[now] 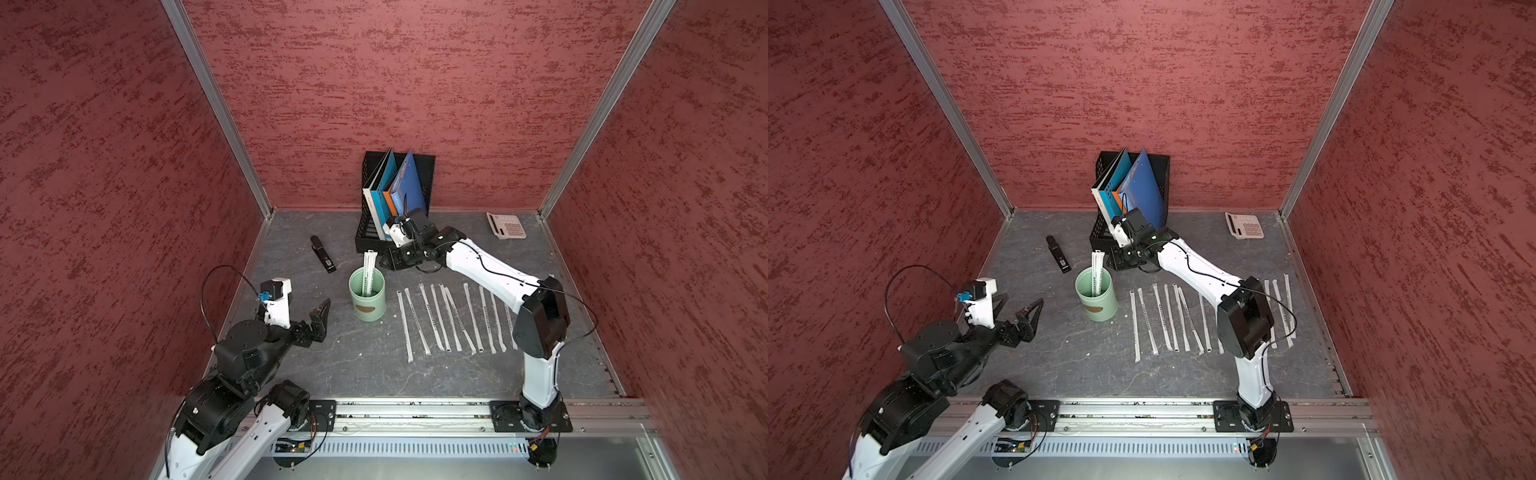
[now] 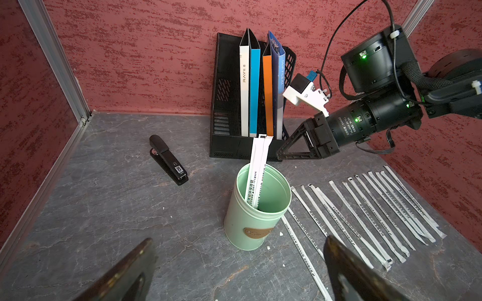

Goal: Take the straws out of the storage container
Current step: Pick up the straw from the container.

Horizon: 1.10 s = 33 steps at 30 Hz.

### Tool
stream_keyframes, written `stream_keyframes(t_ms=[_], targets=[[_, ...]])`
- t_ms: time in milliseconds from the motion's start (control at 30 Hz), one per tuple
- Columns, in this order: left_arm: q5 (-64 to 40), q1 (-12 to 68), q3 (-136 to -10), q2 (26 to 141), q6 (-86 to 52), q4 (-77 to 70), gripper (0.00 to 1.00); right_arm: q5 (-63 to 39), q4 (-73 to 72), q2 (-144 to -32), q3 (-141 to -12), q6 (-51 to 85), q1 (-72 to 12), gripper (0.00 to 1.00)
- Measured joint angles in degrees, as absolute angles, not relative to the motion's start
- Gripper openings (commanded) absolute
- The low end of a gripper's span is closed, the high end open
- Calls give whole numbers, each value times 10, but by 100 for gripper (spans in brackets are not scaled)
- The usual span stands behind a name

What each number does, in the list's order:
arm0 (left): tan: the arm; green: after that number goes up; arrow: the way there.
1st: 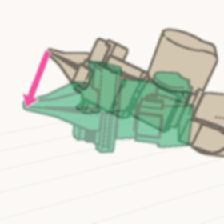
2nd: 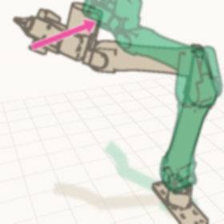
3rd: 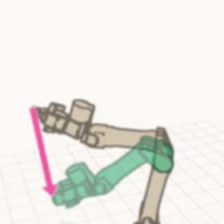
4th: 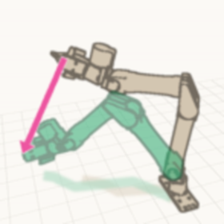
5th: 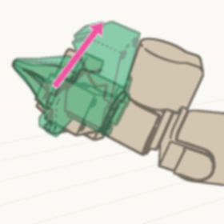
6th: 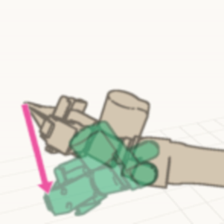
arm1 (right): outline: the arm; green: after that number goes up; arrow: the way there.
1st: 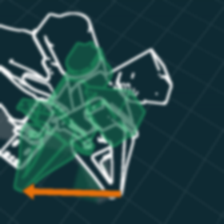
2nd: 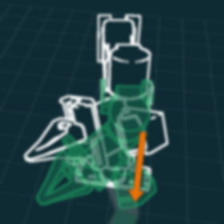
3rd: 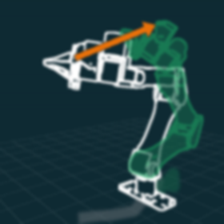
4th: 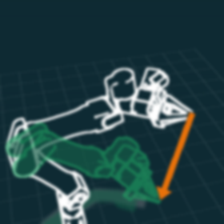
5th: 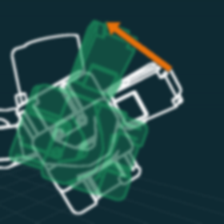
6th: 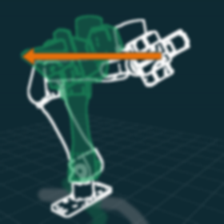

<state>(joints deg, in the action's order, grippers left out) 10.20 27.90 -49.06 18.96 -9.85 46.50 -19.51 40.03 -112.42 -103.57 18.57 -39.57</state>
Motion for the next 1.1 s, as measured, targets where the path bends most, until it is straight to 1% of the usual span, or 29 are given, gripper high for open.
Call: stream_keyframes(t_ms=[267, 467, 733, 767, 933, 1100], targets=[[102, 279, -491, 190, -98, 465, 100, -211, 394, -1127, -1043, 186, -400, 25], [102, 279, -491, 190, -98, 465, 99, -222, 384, -1149, -1057, 186, -403, 27], [102, 279, -491, 191, -98, 465, 100, -230, 383, -1173, -1068, 187, -404, 27], [102, 279, -491, 191, -98, 465, 100, -231, 383, -1174, -1068, 187, -404, 27], [102, 279, -491, 191, -98, 465, 99, -235, 380, -1176, -1072, 189, -405, 18], [102, 279, -491, 191, -98, 465, 99, -239, 378, -1179, -1072, 190, -405, 14]])
